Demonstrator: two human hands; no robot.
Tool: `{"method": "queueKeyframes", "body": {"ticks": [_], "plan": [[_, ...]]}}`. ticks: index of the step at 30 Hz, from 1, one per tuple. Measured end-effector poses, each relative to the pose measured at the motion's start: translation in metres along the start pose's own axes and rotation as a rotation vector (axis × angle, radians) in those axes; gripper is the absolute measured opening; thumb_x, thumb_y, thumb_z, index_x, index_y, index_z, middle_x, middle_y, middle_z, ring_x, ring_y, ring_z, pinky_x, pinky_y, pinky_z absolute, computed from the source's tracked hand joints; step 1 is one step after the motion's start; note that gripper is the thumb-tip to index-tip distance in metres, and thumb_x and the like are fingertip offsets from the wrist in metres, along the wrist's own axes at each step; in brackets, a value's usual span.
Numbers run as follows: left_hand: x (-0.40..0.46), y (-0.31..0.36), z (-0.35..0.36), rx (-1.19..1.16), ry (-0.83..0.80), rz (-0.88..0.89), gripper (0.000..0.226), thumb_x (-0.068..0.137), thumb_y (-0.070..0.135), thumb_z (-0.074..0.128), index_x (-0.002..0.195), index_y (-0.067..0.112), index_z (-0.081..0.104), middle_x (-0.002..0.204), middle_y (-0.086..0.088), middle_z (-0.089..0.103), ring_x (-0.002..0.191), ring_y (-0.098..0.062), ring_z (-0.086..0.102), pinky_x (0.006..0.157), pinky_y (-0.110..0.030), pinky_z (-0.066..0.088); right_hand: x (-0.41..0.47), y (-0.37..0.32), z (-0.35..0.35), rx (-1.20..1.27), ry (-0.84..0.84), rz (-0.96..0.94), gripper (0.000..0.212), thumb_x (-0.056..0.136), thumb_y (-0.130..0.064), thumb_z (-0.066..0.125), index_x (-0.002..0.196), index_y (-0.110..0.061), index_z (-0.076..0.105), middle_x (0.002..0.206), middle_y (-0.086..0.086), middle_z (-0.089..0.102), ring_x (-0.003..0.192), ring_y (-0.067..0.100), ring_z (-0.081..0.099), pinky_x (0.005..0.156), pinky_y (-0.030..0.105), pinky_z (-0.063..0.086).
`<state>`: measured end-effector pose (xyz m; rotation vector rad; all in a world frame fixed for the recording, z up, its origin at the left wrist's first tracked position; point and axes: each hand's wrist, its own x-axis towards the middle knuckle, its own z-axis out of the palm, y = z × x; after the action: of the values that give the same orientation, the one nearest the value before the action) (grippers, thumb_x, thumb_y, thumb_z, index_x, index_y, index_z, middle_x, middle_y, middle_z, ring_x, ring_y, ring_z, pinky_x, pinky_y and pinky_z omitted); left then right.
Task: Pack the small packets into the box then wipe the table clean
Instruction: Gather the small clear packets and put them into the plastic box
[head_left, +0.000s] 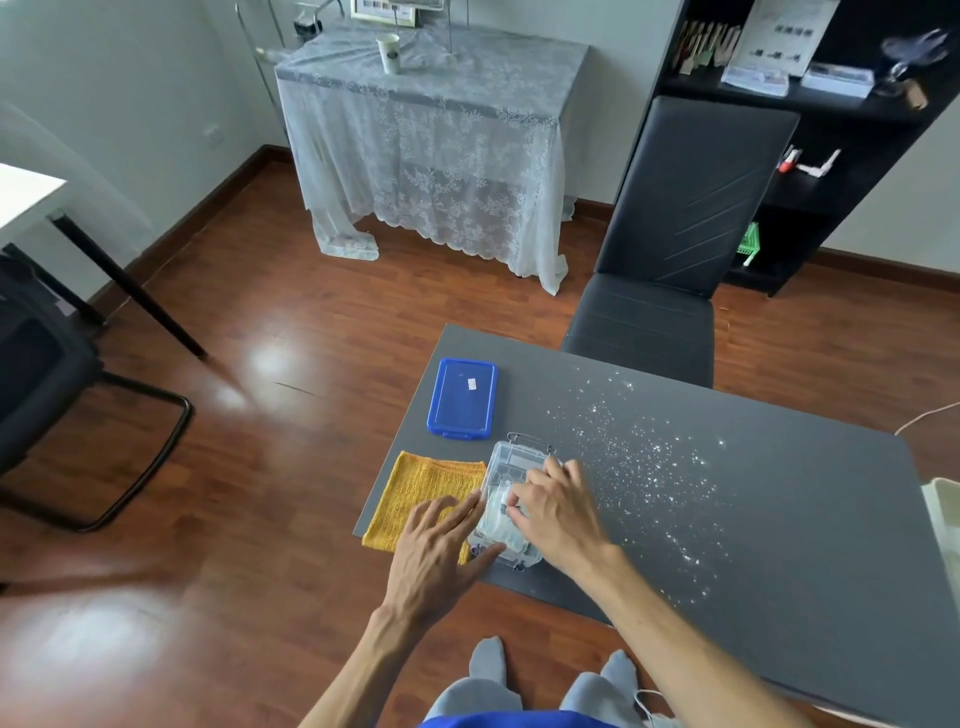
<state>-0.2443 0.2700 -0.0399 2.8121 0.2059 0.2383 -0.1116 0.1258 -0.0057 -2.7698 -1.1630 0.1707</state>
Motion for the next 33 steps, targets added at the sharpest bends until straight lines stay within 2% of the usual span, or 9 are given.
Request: {"method": "queueKeyframes", "body": {"ticks": [3,8,13,16,19,23,27,31,33], "plan": [[-0.001,0.000,0.000,0.000,0.004,-0.008,0.067,0.094,0.069,0.042,0.140,0.022,0.054,0.144,0.009,0.053,0.123,-0.016,0.055,0.104,-0.035,0.040,-0.003,-0.001,0.002,-0.015,-0.034,-0.001,0.028,0.101,-0.038,0.056,0.113,-0.021,0.075,0.114,0.000,0.072,0.111,0.022,0.054,0.097,0.041,0.037],[-0.003,0.003,0.003,-0.020,0.013,-0.027,0.066,0.095,0.068,0.040,0.142,0.022,0.051,0.147,0.010,0.050,0.122,-0.016,0.054,0.101,-0.034,0.043,-0.030,0.006,-0.001,0.081,0.026,-0.035,0.022,0.091,-0.036,0.074,0.110,-0.024,0.079,0.110,-0.008,0.078,0.095,0.019,0.062,0.079,0.037,0.044],[-0.004,0.004,0.006,-0.036,0.021,-0.045,0.066,0.095,0.067,0.042,0.142,0.022,0.051,0.147,0.010,0.048,0.119,-0.016,0.053,0.095,-0.034,0.047,-0.030,0.012,0.005,0.059,-0.128,-0.119,0.035,0.103,-0.042,0.054,0.130,-0.026,0.069,0.135,-0.012,0.068,0.112,0.019,0.050,0.089,0.038,0.031],[-0.004,0.004,0.006,-0.043,0.029,-0.041,0.065,0.095,0.066,0.043,0.142,0.022,0.051,0.147,0.011,0.049,0.117,-0.016,0.053,0.095,-0.033,0.047,-0.025,0.009,0.004,0.030,-0.156,-0.114,0.036,0.103,-0.041,0.055,0.133,-0.026,0.066,0.142,-0.011,0.064,0.121,0.021,0.048,0.097,0.041,0.032],[-0.005,0.006,0.004,-0.047,0.022,-0.047,0.065,0.095,0.067,0.043,0.142,0.023,0.051,0.147,0.012,0.049,0.118,-0.014,0.052,0.095,-0.032,0.045,-0.028,0.008,0.004,0.043,-0.144,-0.103,0.036,0.103,-0.040,0.054,0.134,-0.026,0.065,0.143,-0.012,0.063,0.122,0.020,0.048,0.096,0.039,0.032],[0.003,0.008,-0.004,-0.151,0.078,-0.099,0.060,0.094,0.065,0.047,0.138,0.025,0.055,0.139,0.010,0.057,0.121,-0.010,0.051,0.099,-0.029,0.041,-0.032,0.012,-0.006,0.240,0.026,0.001,0.031,0.103,-0.040,0.056,0.128,-0.031,0.070,0.130,-0.016,0.069,0.100,0.013,0.052,0.086,0.033,0.036],[0.037,0.005,-0.024,-0.259,0.175,-0.209,0.052,0.097,0.059,0.045,0.134,0.024,0.055,0.132,0.009,0.060,0.119,-0.008,0.051,0.098,-0.030,0.044,-0.025,0.026,-0.024,0.452,0.185,0.184,0.023,0.098,-0.033,0.066,0.118,-0.028,0.075,0.110,-0.010,0.075,0.092,0.017,0.058,0.090,0.040,0.048],[0.081,-0.003,-0.040,-0.269,0.208,-0.270,0.048,0.098,0.051,0.047,0.132,0.019,0.057,0.129,0.003,0.063,0.119,-0.014,0.052,0.094,-0.023,0.037,0.002,0.037,-0.039,0.597,0.202,0.272,0.023,0.098,-0.030,0.066,0.118,-0.027,0.074,0.099,-0.010,0.071,0.088,0.013,0.058,0.083,0.032,0.051],[0.101,-0.010,-0.044,-0.242,0.196,-0.295,0.045,0.098,0.047,0.049,0.132,0.018,0.057,0.128,0.001,0.063,0.117,-0.017,0.052,0.094,-0.028,0.039,0.024,0.039,-0.044,0.656,0.185,0.298,0.024,0.098,-0.032,0.065,0.119,-0.027,0.074,0.101,-0.010,0.072,0.088,0.013,0.061,0.083,0.032,0.053]]}}
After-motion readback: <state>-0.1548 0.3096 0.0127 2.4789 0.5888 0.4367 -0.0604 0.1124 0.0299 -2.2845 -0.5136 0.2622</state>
